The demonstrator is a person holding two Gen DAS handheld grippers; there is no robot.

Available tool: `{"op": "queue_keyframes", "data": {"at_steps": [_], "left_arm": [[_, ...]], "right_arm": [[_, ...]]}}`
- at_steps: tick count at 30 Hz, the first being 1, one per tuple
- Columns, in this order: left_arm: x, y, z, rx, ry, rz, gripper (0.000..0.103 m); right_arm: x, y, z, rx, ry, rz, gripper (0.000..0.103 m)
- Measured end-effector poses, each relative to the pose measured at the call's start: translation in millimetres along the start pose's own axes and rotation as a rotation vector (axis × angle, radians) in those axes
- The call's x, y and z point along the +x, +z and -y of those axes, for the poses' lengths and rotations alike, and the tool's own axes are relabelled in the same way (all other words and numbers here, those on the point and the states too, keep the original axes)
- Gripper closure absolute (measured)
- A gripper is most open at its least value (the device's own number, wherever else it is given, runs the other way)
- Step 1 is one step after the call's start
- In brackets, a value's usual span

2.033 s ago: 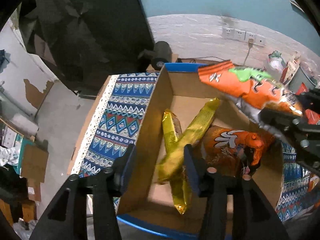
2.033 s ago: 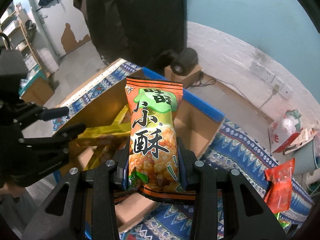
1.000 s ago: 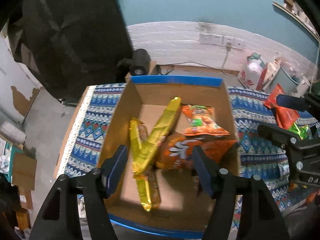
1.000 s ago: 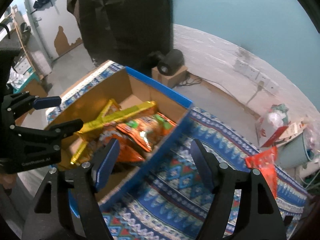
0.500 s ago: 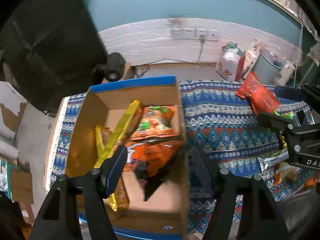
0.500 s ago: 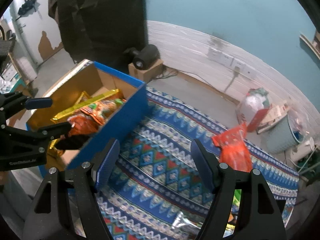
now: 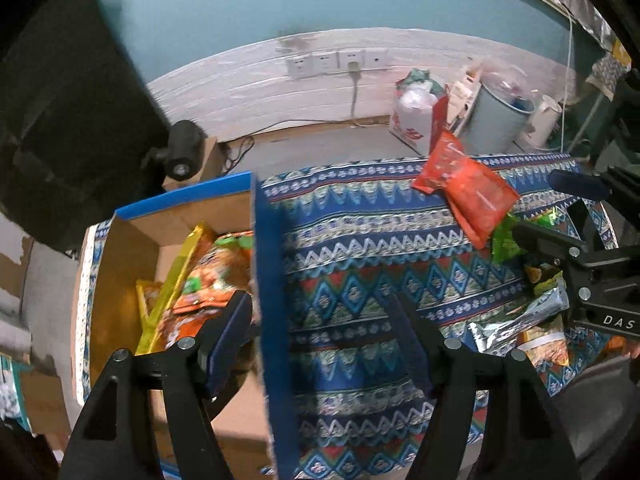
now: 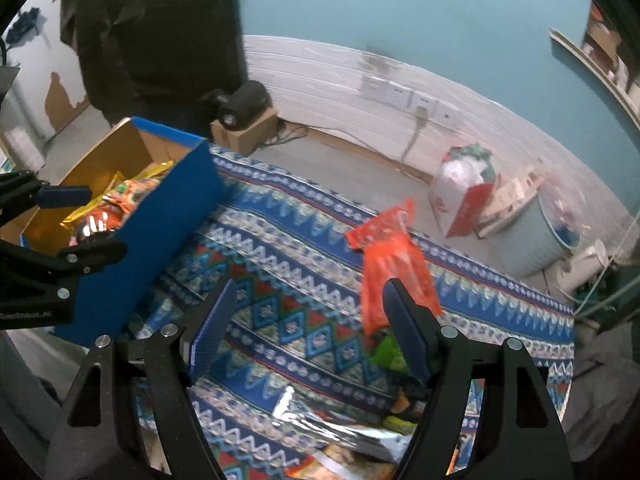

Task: Organize snacks
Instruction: 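Move both grippers from the box to the snack pile on the cloth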

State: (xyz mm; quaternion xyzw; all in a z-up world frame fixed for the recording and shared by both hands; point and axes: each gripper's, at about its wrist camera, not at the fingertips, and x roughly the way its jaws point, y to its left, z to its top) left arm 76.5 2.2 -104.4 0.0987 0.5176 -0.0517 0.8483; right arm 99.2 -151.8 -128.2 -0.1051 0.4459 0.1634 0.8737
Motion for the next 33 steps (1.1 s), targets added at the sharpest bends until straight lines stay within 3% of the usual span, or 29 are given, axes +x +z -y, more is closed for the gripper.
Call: {"op": "queue_keyframes", "data": {"at_steps": [15, 23, 33], "left_arm": [[43.9, 38.8, 49.6, 0.039, -0.030, -0.053, 0.030], [84.5, 60.6, 55.5, -0.002, -0.054, -0.095, 0.030], [120.0, 72.6, 54.9, -0.049, -0.098, -0.151, 0.030]], "right_arm": [[11.1, -9.8, 79.7, 0.087, -0.119, -0.030, 0.022], [47.6, -2.7, 117.2, 0.137, -0.175, -0.075, 0.021], [102.0, -4.5, 134.3, 0.136, -0.202, -0.163, 0.021]]}}
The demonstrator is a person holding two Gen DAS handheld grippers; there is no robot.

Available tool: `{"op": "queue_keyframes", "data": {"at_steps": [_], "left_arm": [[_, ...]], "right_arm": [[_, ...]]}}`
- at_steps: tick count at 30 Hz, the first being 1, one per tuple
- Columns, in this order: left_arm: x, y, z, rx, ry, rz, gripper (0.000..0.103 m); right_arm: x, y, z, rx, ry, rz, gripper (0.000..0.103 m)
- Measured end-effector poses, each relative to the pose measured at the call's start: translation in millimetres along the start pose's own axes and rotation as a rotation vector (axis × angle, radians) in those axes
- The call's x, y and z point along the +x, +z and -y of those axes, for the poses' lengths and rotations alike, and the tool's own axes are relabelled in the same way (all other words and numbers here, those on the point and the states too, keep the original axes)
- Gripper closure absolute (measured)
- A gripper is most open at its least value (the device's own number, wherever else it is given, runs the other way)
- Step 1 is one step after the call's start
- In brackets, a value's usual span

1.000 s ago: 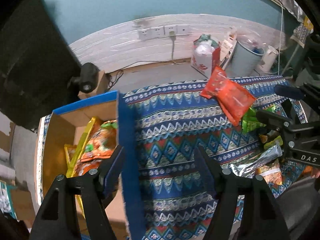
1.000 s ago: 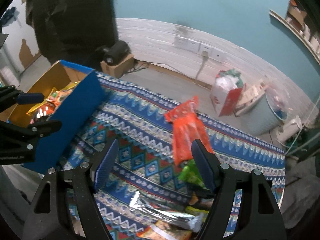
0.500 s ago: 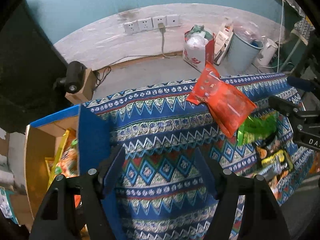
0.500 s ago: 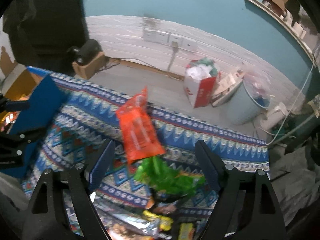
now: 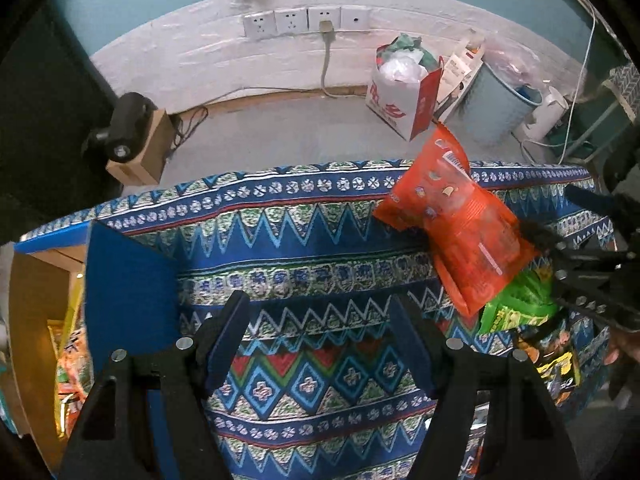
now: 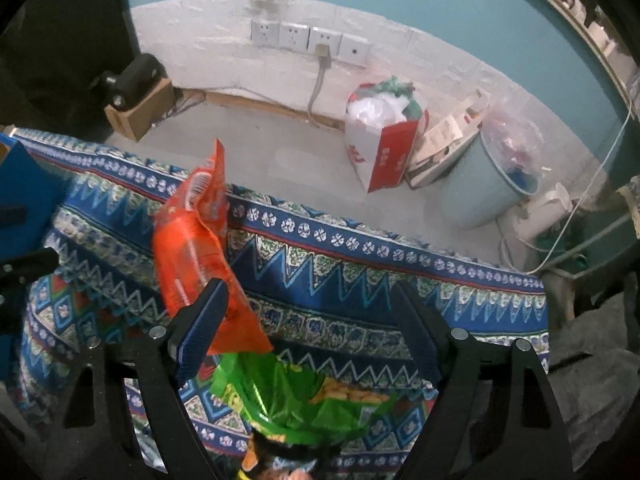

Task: Organize snacks
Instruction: 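Move both grippers from the box to the snack pile on the cloth, then grasp red-orange bag with left gripper while right gripper grasps green snack bag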

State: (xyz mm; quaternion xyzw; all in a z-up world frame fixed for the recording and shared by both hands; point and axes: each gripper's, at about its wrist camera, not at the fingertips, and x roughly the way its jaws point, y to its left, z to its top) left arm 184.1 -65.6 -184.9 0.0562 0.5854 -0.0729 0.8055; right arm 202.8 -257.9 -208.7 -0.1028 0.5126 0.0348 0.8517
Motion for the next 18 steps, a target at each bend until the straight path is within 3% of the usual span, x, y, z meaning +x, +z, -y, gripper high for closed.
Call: {"op": "queue_keyframes", "data": {"at_steps": [7, 18], "left_arm": [[2.8, 1.0, 4.5, 0.027, 0.007, -0.001, 0.030], [-0.7, -2.3, 2.0, 0.015, 0.003, -0.006, 0.026]], "right_arm": [[22.7, -4.4, -12.5, -0.031, 0.038, -0.069, 0.021], [26.5, -13.2, -49.5, -0.054, 0.227, -0.136, 0.020]]}}
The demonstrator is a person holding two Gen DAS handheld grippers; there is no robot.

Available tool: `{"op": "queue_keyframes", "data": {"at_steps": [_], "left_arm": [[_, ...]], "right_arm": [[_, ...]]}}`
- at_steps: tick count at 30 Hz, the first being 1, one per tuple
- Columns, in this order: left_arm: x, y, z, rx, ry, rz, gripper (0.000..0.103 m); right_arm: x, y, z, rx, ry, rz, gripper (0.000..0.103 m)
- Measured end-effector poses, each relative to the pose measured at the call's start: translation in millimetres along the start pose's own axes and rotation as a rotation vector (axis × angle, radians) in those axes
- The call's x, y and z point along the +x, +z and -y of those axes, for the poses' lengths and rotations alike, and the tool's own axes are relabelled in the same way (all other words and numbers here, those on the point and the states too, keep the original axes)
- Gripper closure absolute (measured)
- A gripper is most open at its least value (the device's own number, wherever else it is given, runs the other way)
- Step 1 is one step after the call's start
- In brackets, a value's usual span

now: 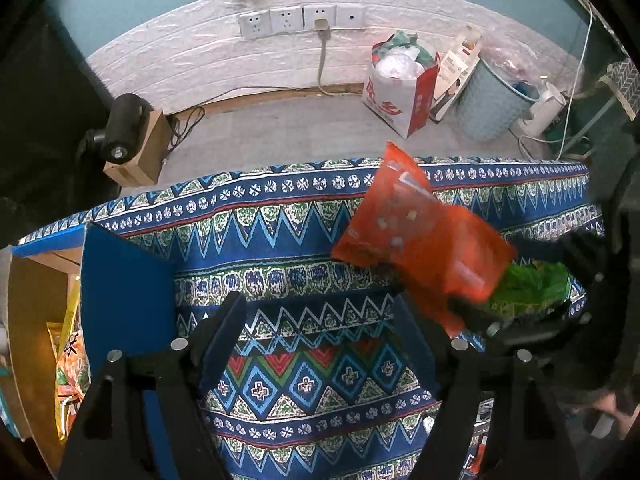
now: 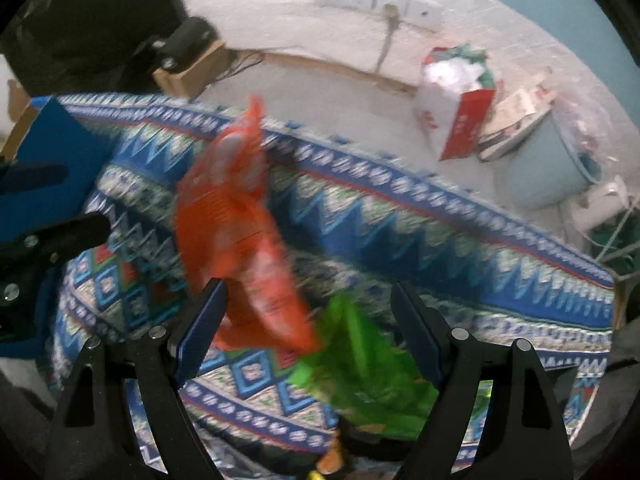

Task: Organize snacks
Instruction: 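Grasp red-orange bag with left gripper while right gripper grasps green snack bag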

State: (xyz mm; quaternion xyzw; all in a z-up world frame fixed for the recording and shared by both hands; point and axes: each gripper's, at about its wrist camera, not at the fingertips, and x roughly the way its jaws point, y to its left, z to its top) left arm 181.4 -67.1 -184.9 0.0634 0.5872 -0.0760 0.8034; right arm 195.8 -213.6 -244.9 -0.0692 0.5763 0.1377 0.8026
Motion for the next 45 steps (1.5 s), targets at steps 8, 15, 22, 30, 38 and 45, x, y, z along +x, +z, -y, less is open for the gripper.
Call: {"op": "queue_keyframes", "data": {"at_steps": [8, 15, 22, 30, 38, 45], "left_arm": [[0.6, -2.4, -2.7, -0.024, -0.004, -0.014, 0.026], [1.4, -1.0, 0.7, -0.055, -0.035, -0.026, 0.025], [8.3, -3.5, 13.9, -0.038, -0.055, -0.050, 0.025], [15.4, -3.6, 20.3, -0.049, -0.074, -0.073, 0.025], [23.7, -5.0, 23.9, -0.075, -0.100, -0.095, 0.025], [25.9, 3.7, 27.2, -0.183, -0.136, -0.079, 0.022]], "right_arm": [[8.2, -14.9, -29.1, -0.056, 0.033, -0.038, 0.019], [-24.8, -17.1, -9.2, -0.041, 0.004, 0.020, 0.019], [-34.6, -22.6, 37.0, -0.025, -0.023, 0.010, 0.019], [-15.0, -47.5, 38.3, -0.242, -0.023, -0.094, 0.019], [5.3, -53.7, 38.8, -0.285, -0.044, -0.147, 0.018], [24.0, -52.5, 54.6, -0.227, -0.037, -0.186, 0.043]]}}
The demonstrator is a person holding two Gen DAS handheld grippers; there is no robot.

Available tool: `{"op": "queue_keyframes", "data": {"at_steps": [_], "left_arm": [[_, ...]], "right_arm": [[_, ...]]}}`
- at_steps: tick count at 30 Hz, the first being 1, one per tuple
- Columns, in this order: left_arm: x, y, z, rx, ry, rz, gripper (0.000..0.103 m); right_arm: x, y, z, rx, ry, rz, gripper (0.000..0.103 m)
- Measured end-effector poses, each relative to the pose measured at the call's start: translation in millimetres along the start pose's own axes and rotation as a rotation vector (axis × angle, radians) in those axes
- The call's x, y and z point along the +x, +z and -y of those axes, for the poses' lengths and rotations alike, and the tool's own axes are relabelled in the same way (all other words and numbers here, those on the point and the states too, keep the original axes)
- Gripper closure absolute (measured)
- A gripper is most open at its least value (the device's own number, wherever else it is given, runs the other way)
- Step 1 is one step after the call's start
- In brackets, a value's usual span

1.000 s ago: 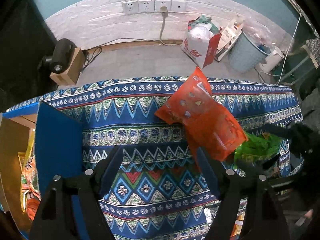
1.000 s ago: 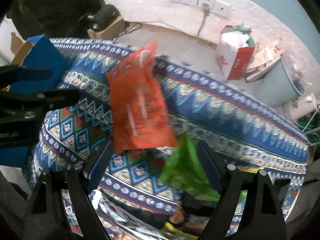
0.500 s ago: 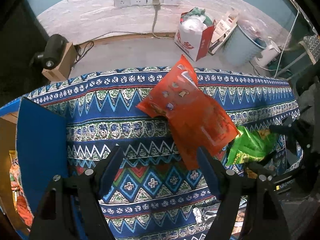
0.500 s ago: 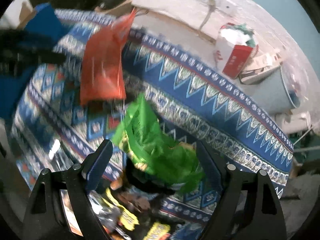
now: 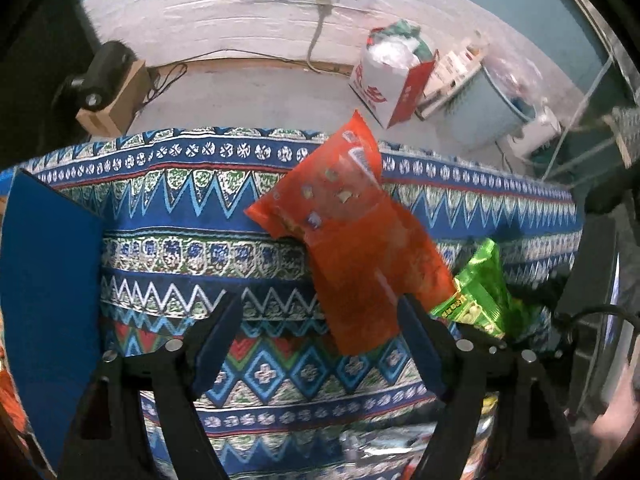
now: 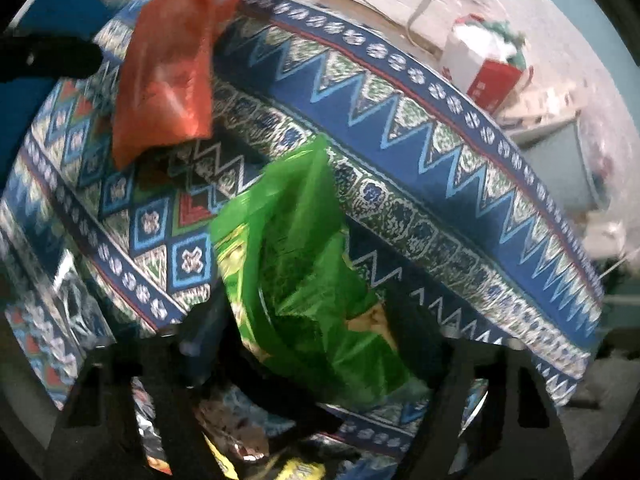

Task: Organize snacks
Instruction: 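Grasp red-orange bag with left gripper while right gripper grasps green snack bag, then carry red-orange bag with left gripper while right gripper carries green bag to box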

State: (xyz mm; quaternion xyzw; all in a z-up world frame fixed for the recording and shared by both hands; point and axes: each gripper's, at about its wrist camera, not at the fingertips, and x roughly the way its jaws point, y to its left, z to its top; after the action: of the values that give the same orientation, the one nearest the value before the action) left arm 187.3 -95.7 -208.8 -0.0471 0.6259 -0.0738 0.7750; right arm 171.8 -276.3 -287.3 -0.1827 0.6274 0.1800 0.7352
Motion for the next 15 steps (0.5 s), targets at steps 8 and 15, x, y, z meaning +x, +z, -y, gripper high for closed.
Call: {"op": "queue_keyframes", "data": {"at_steps": [8, 15], "left_arm": [[2.9, 13.5, -2.5, -0.223, -0.073, 0.070, 0.022], [20.3, 20.7, -3.6, -0.362, -0.101, 0.065, 0.016]], "right_arm": [[-13.0, -2.8, 27.8, 0.169, 0.025, 0.108, 0.068], [-27.3, -2.7, 40.2, 0.266, 0.005, 0.181, 0.071]]}}
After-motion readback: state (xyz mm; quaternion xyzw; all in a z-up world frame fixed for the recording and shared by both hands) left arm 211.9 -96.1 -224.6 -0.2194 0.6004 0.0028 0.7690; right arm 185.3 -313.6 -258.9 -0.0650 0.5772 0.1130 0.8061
